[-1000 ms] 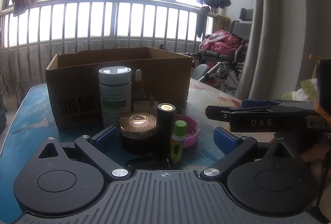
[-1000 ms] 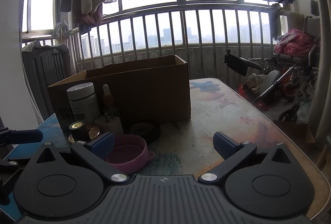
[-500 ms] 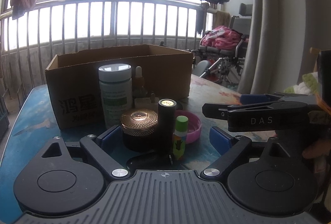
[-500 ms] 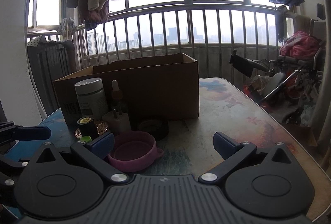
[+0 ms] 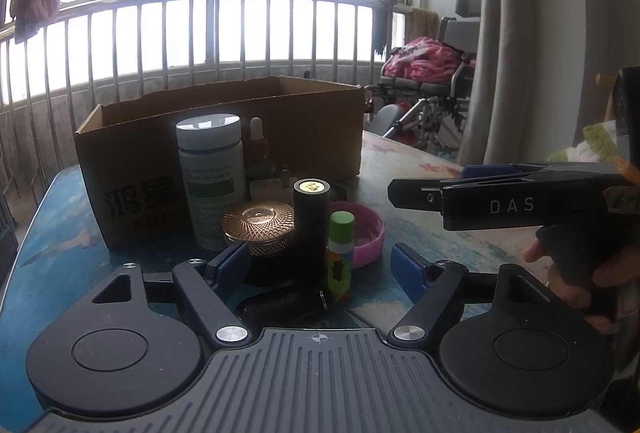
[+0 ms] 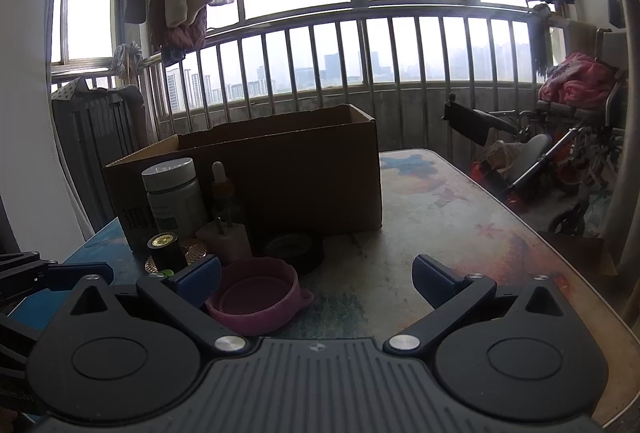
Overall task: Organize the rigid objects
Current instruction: 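Move the right gripper toward the green-capped lip balm stick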
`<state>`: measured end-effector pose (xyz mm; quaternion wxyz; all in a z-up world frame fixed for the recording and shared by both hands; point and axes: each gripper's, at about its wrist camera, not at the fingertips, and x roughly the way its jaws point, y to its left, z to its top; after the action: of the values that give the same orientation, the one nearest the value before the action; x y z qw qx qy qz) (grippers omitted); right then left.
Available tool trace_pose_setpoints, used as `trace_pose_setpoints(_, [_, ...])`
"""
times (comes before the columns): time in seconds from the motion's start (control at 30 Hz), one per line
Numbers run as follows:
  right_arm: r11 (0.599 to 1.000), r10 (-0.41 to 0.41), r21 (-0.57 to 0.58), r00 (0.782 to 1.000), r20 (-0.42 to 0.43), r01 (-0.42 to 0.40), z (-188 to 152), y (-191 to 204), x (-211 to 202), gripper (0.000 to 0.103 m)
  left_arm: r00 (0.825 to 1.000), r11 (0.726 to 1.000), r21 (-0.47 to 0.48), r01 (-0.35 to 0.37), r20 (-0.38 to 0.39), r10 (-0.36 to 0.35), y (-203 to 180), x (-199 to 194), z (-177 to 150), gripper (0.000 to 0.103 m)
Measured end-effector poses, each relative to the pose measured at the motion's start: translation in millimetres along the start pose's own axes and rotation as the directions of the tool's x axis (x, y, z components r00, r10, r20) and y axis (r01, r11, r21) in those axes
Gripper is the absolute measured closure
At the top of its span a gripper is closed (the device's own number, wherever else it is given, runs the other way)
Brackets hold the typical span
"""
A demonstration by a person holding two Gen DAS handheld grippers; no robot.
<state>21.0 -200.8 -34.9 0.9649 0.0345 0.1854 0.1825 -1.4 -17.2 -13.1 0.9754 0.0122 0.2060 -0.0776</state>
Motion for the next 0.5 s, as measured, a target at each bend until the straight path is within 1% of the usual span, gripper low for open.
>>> trace_pose_setpoints(0.03, [1.0, 0.007, 0.0, 1.0, 0.0, -0.007, 0, 0, 0, 0.0, 1.0, 1.0, -0.003, 0.0, -0.005, 0.0, 0, 1, 0, 0.033])
trace_pose_setpoints(0.13, [0.999, 0.053, 0.011, 0.999, -0.003, -0.053, 1, -1, -1, 0.0, 1.0, 1.0, -0.006, 0.01, -0.009, -0.01, -1, 2, 0, 0.036])
trace_pose_setpoints(0.27, [0.996, 0.09, 0.023, 0.996, -0.003, -0.09, 2, -2, -2, 0.0, 1.0, 1.0, 0.024, 0.008, -0.005, -0.008, -7, 2, -1, 0.04])
trace_pose_setpoints(0.33, [0.994, 0.109, 0.028, 0.994, -0.002, -0.109, 2, -2, -3, 0.001, 1.0, 0.999, 0.043, -0.005, -0.015, 0.006, -11, 5, -2, 0.047])
trace_pose_setpoints(0.37, [0.992, 0.122, 0.033, 0.993, 0.0, -0.122, 2, -3, -4, 0.009, 1.0, 0.999, 0.051, -0.014, -0.022, 0.015, -12, 7, -2, 0.051])
trace_pose_setpoints(0.43, [0.99, 0.138, 0.04, 0.99, 0.005, -0.138, 4, -4, -5, 0.018, 0.999, 0.997, 0.068, -0.031, -0.034, 0.033, -16, 10, -4, 0.057])
trace_pose_setpoints(0.5, [0.986, 0.159, 0.057, 0.987, 0.006, -0.159, 6, -6, -5, 0.022, 0.998, 0.997, 0.074, -0.024, -0.048, 0.028, -18, 13, -5, 0.061])
